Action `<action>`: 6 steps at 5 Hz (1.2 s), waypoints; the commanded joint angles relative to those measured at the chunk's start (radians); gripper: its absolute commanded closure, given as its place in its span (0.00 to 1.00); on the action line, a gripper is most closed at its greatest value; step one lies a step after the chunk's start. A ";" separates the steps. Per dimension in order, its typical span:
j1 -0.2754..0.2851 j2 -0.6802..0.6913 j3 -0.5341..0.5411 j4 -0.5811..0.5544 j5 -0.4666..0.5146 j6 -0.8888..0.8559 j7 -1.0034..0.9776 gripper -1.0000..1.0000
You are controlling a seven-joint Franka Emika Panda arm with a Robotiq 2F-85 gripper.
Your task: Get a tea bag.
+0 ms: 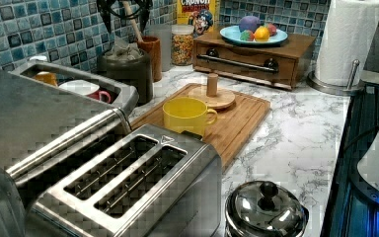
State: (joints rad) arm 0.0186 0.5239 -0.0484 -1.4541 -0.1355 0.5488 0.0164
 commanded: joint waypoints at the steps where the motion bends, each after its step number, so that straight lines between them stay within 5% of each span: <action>1: 0.002 0.030 0.016 0.111 0.014 0.085 0.019 0.00; 2: -0.005 -0.004 0.017 0.055 0.027 0.161 0.053 0.15; 3: 0.011 0.014 -0.001 0.091 0.009 0.126 0.056 1.00; 6: 0.017 -0.022 -0.003 0.068 0.020 0.119 0.052 1.00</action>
State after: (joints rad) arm 0.0150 0.6001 -0.0433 -1.4346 -0.1254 0.6704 0.0165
